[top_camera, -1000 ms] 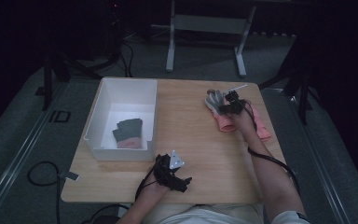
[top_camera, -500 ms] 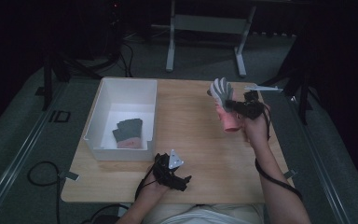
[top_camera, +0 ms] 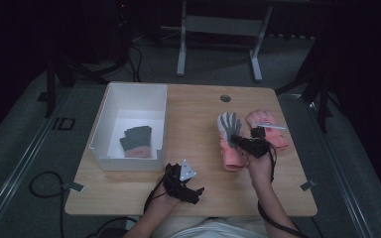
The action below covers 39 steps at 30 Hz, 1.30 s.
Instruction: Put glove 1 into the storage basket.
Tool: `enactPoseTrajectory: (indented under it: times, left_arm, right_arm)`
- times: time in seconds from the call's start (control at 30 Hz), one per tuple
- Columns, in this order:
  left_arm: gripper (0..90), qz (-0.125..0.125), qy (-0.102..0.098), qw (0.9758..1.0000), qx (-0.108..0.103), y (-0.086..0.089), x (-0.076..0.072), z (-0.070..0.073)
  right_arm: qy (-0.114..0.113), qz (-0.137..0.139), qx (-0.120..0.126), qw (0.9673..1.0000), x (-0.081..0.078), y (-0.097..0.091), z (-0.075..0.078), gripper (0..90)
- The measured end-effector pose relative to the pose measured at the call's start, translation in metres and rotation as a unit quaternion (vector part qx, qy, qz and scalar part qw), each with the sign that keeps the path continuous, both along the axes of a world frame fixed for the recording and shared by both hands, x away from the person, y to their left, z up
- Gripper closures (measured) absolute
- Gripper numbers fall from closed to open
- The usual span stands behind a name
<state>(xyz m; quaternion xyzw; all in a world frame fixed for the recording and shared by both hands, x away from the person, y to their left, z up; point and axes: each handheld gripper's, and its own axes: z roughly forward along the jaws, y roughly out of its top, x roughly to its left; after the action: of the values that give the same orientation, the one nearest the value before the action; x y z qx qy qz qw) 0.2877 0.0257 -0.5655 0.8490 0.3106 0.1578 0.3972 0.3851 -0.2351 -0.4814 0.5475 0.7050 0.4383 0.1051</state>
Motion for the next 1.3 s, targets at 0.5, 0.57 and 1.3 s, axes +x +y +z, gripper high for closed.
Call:
enactPoseTrajectory:
  times: [0.5,0.57,1.3]
  left_arm:
    - [0.3,-0.006,-0.002,1.0000,-0.003,0.001,-0.002,0.002]
    - [0.3,-0.006,-0.001,1.0000,-0.004,0.001,-0.002,0.002]
    - [0.3,-0.004,-0.002,0.9999,-0.015,0.003,0.001,0.001]
  right_arm:
    - [0.042,-0.034,-0.061,0.9967,0.027,0.034,-0.060,86.3]
    - [0.039,-0.031,-0.062,0.9968,0.028,0.035,-0.059,85.6]
    - [-0.083,-0.017,-0.143,0.9861,0.044,-0.092,0.002,67.7]
